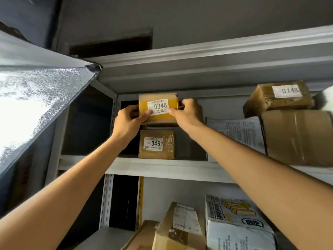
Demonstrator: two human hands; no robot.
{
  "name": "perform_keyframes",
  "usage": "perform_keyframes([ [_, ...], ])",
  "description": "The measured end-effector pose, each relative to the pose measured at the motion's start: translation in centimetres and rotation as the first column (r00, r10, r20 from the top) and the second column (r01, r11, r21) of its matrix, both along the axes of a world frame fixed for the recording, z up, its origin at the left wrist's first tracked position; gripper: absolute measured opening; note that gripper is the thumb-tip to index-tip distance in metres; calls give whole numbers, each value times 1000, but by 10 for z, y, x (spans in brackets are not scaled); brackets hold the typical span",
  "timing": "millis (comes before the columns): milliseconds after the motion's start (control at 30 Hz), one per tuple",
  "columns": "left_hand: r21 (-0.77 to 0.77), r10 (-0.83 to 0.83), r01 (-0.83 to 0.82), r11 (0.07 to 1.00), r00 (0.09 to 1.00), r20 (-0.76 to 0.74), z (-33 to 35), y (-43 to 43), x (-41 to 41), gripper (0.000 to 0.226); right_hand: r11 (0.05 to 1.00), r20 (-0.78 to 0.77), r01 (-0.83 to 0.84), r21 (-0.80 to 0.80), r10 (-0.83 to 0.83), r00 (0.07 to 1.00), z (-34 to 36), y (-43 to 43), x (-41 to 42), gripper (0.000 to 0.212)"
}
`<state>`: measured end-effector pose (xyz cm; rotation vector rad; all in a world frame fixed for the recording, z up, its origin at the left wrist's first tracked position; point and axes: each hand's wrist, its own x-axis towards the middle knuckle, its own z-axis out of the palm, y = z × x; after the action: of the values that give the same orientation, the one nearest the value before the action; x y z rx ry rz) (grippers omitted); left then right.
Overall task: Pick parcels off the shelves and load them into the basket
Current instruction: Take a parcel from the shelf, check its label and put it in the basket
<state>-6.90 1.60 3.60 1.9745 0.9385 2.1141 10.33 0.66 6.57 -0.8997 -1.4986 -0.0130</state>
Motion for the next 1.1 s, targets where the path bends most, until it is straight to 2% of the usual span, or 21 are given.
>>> perform_keyframes([
  [100, -30, -15, 16, 999, 1000, 26, -6, 17, -6, 49, 998, 22, 56, -43, -55, 998, -4, 20, -12, 44],
  [233, -41, -39, 42, 998, 997, 67, -12, 32, -6, 48, 996, -10, 72, -53, -72, 997, -8, 37, -23, 37],
  [500, -34, -47, 50, 998, 995, 86, -15, 36, -3, 46, 998, 21, 63, 1, -63, 998, -15, 34, -18, 24],
  [600, -7, -29, 29, 1000, 997, 72, -10, 26, -2, 59, 994, 114, 108, -29, -105, 988, -11, 21, -12, 39],
  [700, 61, 155, -157, 986, 987, 42, 1, 11, -4, 76, 979, 257, 202, 25, -202, 945, 2, 0, 5, 57],
  [767, 168, 356, -348, 923, 934, -20, 6, -3, 0, 66, 953, 372, 286, 97, -301, 878, 13, -15, 24, 62],
  [833, 325, 527, -468, 822, 841, -121, 8, -17, 11, 50, 911, 469, 382, 153, -408, 784, 20, -32, 45, 59],
  [900, 433, 592, -456, 778, 763, -259, 10, -28, 27, 40, 853, 526, 481, 202, -509, 681, 22, -47, 67, 50],
  [1000, 462, 597, -395, 794, 654, -465, 8, -36, 60, 36, 791, 583, 572, 216, -574, 574, 18, -65, 101, 42],
  [1100, 477, 610, -384, 791, 567, -554, 2, -39, 94, 44, 762, 641, 619, 193, -576, 508, 11, -77, 135, 42],
])
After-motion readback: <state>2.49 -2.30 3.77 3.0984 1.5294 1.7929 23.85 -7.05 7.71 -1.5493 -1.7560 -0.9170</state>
